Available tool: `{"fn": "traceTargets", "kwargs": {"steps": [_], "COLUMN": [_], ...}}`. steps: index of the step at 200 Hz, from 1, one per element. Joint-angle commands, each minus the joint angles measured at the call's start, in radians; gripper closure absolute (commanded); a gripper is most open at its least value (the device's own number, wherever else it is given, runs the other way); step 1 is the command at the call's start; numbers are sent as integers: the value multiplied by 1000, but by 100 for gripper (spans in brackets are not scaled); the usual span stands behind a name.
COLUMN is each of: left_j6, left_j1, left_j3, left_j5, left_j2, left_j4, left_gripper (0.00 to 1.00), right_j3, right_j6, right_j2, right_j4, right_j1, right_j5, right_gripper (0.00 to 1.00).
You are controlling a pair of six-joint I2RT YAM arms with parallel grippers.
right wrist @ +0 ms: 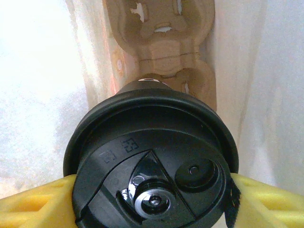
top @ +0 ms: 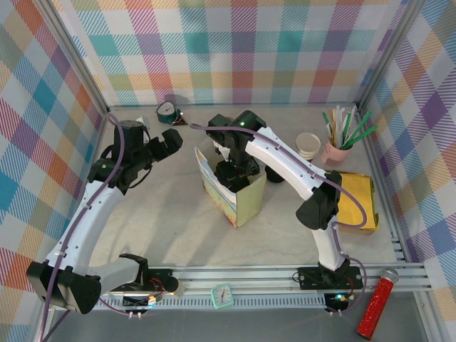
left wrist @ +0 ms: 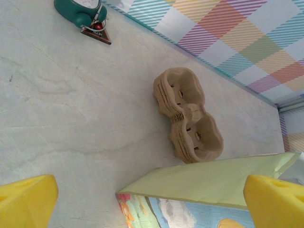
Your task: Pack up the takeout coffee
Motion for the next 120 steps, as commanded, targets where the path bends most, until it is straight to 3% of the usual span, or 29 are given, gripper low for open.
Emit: {"fn": "traceTargets", "kwargs": {"steps": [1, 120], "left_j6": [-4, -9], "left_j1": [8, 8], "left_j3": [-10, -13], "left_j5": [15, 12], "left_j2": [-19, -25], "left_j4": [4, 0], "left_gripper": [0, 0], "right_j3": [14, -51], "right_j6": [9, 7], "right_j2": [21, 10], "right_j4": [-161, -117], "right_j1": [-3, 10], "right_j5": [-17, -19], "right_gripper": [30, 30]}}
